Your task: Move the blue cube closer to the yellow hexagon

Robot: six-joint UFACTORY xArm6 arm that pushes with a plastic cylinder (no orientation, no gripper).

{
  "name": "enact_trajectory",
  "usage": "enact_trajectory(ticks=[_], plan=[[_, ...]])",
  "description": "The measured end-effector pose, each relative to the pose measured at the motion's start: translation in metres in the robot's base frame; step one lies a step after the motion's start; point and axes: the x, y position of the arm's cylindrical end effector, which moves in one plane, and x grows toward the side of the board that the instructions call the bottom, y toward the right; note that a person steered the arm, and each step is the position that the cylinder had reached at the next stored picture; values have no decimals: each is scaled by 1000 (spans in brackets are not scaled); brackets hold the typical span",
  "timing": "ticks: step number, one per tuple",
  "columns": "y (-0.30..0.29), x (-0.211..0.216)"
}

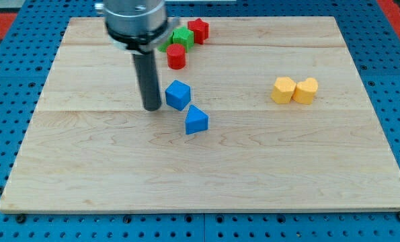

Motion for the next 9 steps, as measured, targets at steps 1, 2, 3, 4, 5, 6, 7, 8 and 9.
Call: enact_trajectory(ticks=[1, 2, 3, 4, 5, 6, 7, 8, 9], plan=[[23, -38], [107, -45], [76, -36], [7, -18], [-10, 12], [45, 27], [84, -12], [118, -41], [159, -44]])
